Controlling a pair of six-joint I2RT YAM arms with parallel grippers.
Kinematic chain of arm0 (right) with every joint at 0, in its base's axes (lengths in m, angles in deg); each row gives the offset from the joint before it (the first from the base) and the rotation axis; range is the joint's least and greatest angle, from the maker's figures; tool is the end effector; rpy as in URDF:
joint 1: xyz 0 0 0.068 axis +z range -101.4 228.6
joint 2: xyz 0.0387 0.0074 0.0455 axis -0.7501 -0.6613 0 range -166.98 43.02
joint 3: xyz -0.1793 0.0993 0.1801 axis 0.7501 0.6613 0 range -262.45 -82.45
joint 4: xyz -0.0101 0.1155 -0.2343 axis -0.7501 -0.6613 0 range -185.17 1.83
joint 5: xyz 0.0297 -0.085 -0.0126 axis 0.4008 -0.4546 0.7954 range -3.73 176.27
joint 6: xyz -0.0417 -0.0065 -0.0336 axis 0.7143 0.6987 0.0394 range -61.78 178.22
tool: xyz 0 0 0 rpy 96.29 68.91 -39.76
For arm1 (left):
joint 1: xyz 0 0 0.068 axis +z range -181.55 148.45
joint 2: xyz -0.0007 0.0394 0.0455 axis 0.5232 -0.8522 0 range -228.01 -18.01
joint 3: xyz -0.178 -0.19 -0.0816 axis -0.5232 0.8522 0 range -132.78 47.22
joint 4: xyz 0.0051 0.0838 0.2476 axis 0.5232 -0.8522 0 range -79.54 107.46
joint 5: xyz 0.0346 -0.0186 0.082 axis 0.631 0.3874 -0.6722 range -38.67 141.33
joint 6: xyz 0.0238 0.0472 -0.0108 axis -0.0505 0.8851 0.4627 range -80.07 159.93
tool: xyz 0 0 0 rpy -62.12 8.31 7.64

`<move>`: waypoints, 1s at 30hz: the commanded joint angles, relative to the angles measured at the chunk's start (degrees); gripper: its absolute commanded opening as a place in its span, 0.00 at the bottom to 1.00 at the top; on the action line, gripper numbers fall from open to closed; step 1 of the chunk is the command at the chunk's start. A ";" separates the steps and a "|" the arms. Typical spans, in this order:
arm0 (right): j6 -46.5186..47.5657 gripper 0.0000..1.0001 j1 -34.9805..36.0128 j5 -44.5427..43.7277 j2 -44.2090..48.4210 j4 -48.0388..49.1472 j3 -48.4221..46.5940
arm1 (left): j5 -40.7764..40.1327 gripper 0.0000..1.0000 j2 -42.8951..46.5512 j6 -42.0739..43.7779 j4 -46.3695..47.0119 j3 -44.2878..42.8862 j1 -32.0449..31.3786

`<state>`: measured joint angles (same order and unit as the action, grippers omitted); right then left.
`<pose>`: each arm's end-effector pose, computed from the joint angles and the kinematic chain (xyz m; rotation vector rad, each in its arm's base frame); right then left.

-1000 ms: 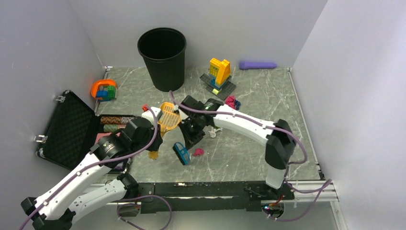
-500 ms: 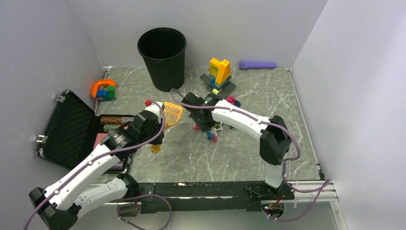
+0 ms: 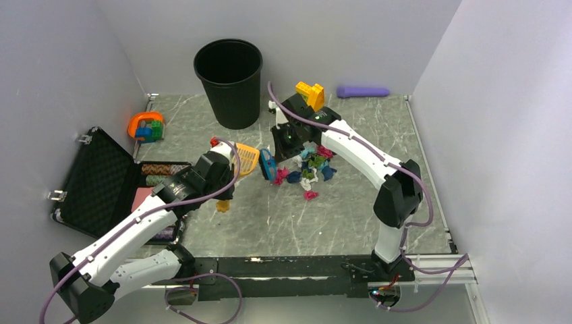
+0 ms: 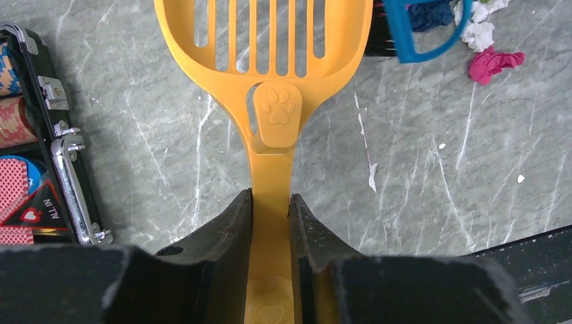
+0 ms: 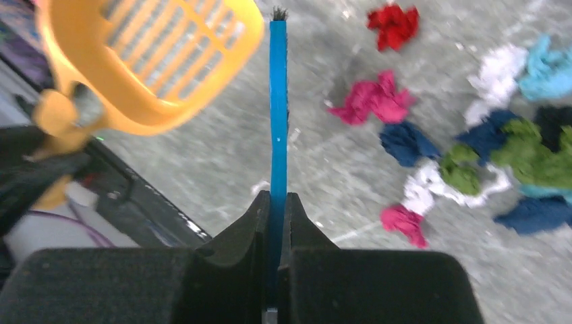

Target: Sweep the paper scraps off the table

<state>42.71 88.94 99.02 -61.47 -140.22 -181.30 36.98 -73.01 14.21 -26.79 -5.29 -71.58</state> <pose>0.2952 0.2609 0.3128 -0.6600 2.5954 0.6272 0.1513 -0.1157 0.3000 0.1778 2.3624 -0.2592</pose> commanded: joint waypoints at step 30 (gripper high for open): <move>-8.28 0.00 -9.84 -21.37 -7.35 -22.58 -23.39 | 18.51 0.20 -19.93 7.76 2.99 -2.53 0.33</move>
<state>32.59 79.58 84.84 -71.68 -157.16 -200.86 49.24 -90.80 18.71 -23.08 -4.79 -71.31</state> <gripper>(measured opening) 0.079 0.272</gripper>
